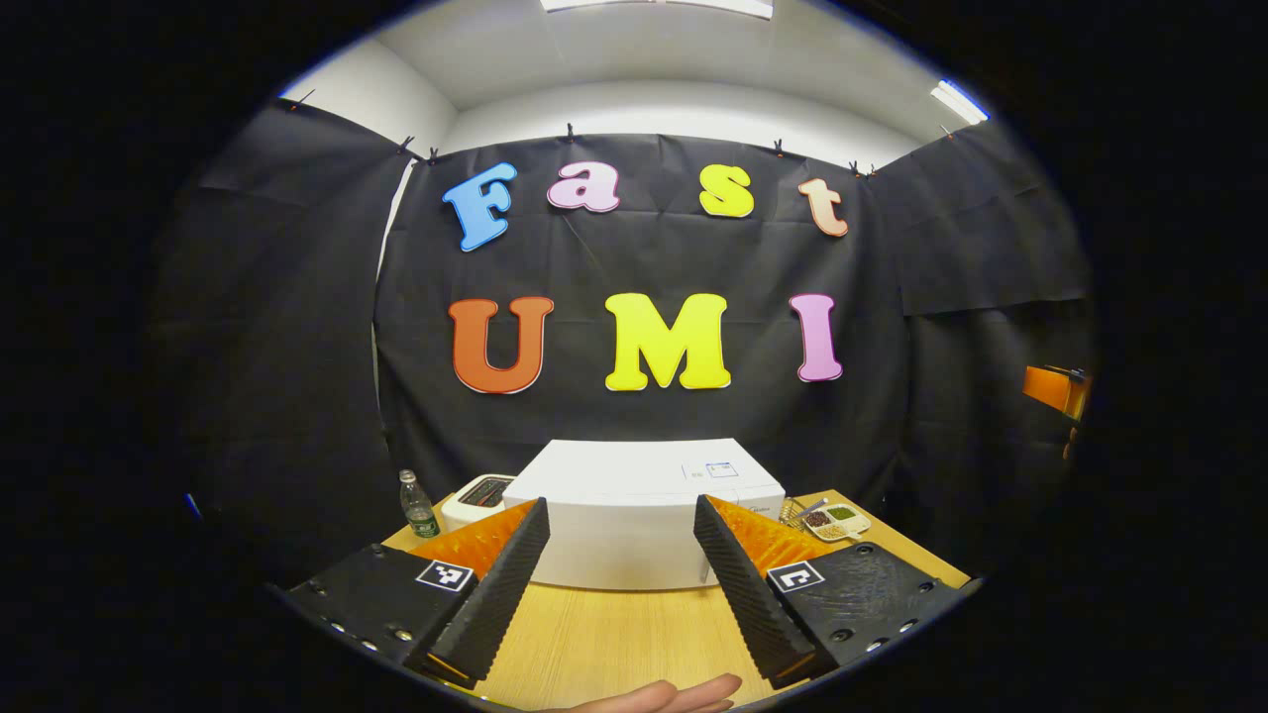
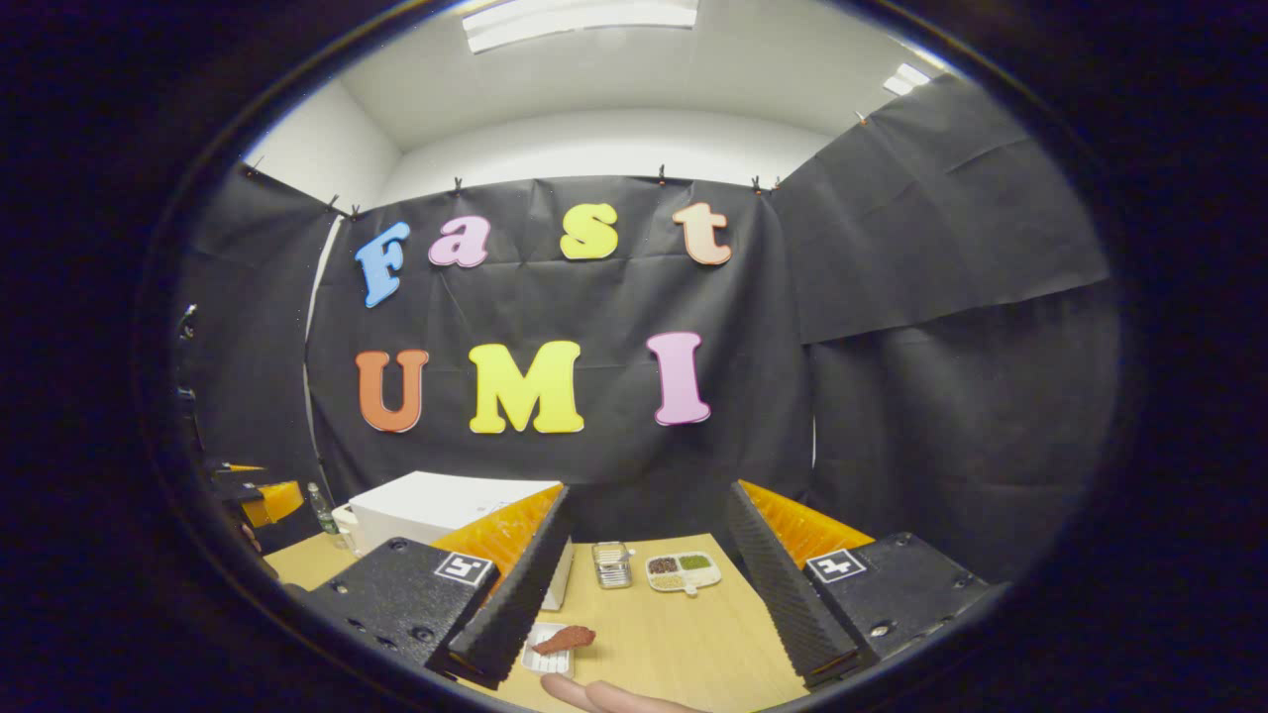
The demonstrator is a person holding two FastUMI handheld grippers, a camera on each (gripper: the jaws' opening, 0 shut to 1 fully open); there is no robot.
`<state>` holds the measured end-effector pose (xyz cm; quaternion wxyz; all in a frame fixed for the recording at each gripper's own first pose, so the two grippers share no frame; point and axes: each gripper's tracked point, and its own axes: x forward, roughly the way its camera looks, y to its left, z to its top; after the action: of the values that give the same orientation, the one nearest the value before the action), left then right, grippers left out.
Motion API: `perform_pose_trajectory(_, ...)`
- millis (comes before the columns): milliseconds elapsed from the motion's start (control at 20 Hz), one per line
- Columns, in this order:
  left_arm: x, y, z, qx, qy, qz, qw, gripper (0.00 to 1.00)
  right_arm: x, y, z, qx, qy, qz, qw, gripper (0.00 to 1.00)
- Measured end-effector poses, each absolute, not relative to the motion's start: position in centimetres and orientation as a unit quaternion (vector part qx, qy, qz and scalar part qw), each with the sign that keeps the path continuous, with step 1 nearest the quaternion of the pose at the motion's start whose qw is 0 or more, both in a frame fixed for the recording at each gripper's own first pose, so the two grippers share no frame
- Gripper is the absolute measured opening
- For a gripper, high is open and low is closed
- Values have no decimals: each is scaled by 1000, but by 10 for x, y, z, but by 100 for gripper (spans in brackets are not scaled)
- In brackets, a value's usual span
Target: Open the microwave oven with the left hand, put the food in, and close the microwave oven.
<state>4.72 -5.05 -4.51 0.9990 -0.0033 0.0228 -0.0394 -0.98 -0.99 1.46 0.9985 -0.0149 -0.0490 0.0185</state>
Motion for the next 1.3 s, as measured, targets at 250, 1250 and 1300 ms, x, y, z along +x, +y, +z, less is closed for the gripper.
perform_pose_trajectory(250, 90, -84, -89, 1, 41, -46, 998, 92, 0, -25, 7, -19, -51, 10, 998, 100)
perform_pose_trajectory(1250, 228, -197, -255, 7, 90, -87, 992, 95, 14, -54, -35, -47, -33, 37, 998, 100)
perform_pose_trajectory(1300, 233, -197, -258, 0, 92, -86, 992, 95, 13, -58, -35, -50, -37, 34, 997, 100)
